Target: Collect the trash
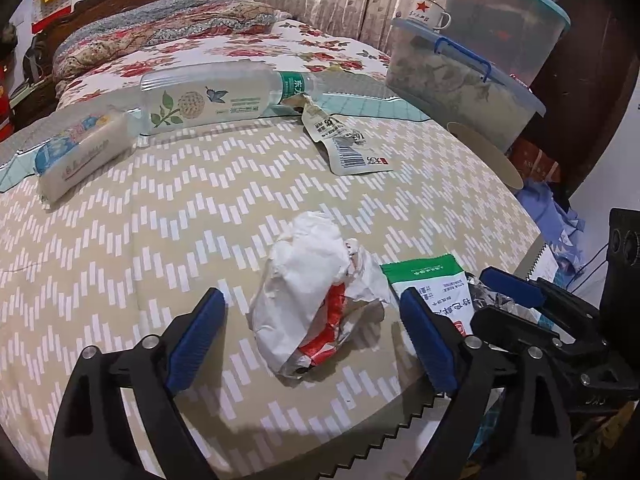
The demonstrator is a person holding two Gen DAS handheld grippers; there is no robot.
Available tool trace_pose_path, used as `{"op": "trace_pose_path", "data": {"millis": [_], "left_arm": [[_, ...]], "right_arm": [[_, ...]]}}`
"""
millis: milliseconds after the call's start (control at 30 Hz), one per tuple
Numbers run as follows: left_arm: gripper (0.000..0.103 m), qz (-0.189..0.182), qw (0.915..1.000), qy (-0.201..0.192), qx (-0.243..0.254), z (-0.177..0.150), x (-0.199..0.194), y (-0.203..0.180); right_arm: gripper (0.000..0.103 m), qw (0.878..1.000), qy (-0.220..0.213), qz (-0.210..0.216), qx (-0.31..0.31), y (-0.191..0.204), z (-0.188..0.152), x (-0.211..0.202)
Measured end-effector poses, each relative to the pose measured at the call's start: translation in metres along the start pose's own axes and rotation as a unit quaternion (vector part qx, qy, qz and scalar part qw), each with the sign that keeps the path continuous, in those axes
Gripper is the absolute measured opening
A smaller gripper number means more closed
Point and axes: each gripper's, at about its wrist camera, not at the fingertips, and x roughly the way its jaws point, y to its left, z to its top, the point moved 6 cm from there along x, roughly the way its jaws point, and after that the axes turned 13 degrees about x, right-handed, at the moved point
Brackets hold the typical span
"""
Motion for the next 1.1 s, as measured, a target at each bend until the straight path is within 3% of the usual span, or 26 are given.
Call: {"op": "trace_pose_path", "data": {"millis": [267,1100], "left_arm": [[0.092,-0.003,1.0,0.0,0.009,0.0,0.002,-0.003],[0.094,-0.004,0.9999,0.001,0.014,0.001,0.004,-0.005]], "right_arm": [[0.071,1.0,0.001,-0.005,0.005,-0.004,0.002,0.005],[0.071,1.0,0.003,-0.008,0.006,-0.004,0.004,0.01]]}}
